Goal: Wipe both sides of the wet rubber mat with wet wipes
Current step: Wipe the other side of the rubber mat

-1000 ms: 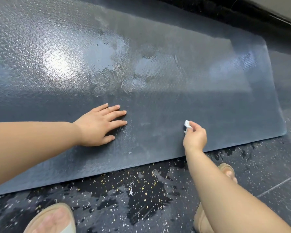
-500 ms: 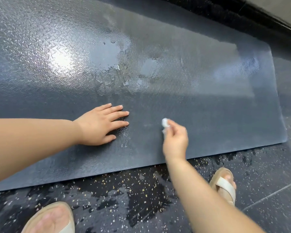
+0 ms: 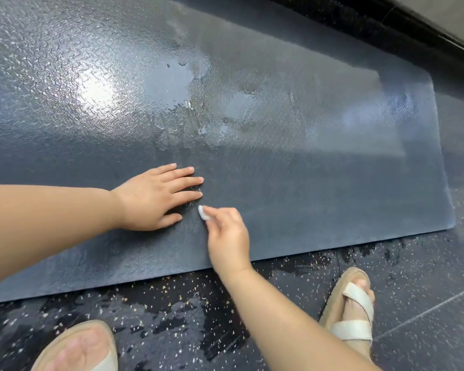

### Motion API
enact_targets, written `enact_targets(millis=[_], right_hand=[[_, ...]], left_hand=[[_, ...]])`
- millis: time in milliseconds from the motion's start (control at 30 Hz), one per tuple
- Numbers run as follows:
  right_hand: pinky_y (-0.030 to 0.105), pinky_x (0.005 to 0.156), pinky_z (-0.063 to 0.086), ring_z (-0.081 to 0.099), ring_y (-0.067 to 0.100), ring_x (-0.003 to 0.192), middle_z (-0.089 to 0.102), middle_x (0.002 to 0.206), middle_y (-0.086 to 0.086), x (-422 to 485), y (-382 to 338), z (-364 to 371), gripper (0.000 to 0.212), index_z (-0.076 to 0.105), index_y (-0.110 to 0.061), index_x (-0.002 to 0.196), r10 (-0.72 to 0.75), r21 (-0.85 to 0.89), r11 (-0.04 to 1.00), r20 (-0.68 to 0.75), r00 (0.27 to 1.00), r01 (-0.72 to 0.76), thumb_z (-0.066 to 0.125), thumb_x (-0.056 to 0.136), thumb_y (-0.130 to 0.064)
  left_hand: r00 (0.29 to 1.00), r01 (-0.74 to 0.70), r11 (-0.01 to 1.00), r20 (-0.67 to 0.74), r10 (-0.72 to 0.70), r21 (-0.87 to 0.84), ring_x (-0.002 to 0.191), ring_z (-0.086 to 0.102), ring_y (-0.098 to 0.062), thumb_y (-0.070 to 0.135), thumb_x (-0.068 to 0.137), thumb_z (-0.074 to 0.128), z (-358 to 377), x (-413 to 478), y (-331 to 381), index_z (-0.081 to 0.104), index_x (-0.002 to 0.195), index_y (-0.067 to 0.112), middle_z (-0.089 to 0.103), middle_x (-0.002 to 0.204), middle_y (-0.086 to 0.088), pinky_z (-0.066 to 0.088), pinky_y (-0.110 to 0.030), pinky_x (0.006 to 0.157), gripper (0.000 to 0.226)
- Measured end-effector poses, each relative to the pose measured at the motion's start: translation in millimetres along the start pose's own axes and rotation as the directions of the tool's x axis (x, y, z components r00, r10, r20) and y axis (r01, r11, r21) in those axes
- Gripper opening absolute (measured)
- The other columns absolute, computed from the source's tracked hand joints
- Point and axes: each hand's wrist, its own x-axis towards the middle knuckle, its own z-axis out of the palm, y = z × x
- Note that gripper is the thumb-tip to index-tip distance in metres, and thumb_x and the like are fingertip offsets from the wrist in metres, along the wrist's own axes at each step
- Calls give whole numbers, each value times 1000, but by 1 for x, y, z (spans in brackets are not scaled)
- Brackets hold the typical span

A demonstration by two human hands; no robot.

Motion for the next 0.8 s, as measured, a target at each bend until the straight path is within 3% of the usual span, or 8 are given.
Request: enact_targets(millis=[100,200,367,433,533,633,733,800], right_hand=[[17,91,43,60,13,93,57,99,3,35,11,-40,20,71,-14,103,93,29,996,-149,984,-90,60,88,-6],[18,96,37,57,24,103,53,113,12,72,36,-83,26,65,-7,113,256,-16,959,-371,892,-282,50,92,-3],[7,82,28,57,25,102,55,111,12,53,42,-55,24,68,-8,108,278,-65,942,-402,873,-330,49,93,-3],[9,81,32,58,23,93,57,99,7,15,20,-19,23,71,-15,97,165,-45,981,-332,929,-191,54,90,-1],[18,82,43,58,18,87,56,90,-3,-44,0,22,20,72,-18,95,-40,-79,996,-26,999,37,60,88,-5],[8,82,40,56,1,89,54,90,-13,-57,-7,21,16,73,-24,96,18,63,998,111,994,-25,62,89,-15],[8,87,40,57,-4,92,60,99,-4,-20,5,-19,17,69,-32,93,161,179,975,-149,976,-134,63,89,-17],[18,94,40,57,10,99,57,108,4,11,26,-56,17,68,-21,102,280,127,959,-319,905,-252,58,92,-13]], left_hand=[[1000,1,1000,-5,-1,-7,145,-15,-16,55,96,23,0,0,0,1,150,35,-11,158,8,-21,-32,110,62],[1000,-1,1000,-10,1,-11,145,-14,-16,55,96,23,0,-1,-1,1,150,35,-10,158,8,-20,-31,110,61],[1000,-5,1000,-14,5,-3,145,-12,-16,55,96,24,-1,-1,-1,2,150,35,-8,159,8,-19,-31,111,61],[1000,-4,1000,-23,4,-3,145,-13,-16,55,96,24,0,-1,0,3,150,35,-9,159,8,-19,-32,111,61],[999,-2,1000,-36,2,-10,145,-13,-16,55,96,25,1,-1,-1,4,150,35,-9,158,8,-18,-32,111,61],[1000,-1,1000,-28,1,-9,145,-12,-16,54,96,26,1,-2,0,4,150,35,-8,158,8,-18,-32,112,62],[999,1,1000,-37,-2,-11,145,-12,-16,54,96,25,1,-2,0,5,150,35,-7,159,8,-19,-31,110,61],[999,-1,1000,-47,1,-12,145,-11,-16,54,96,25,1,-2,-1,5,150,35,-6,159,8,-20,-31,110,61]])
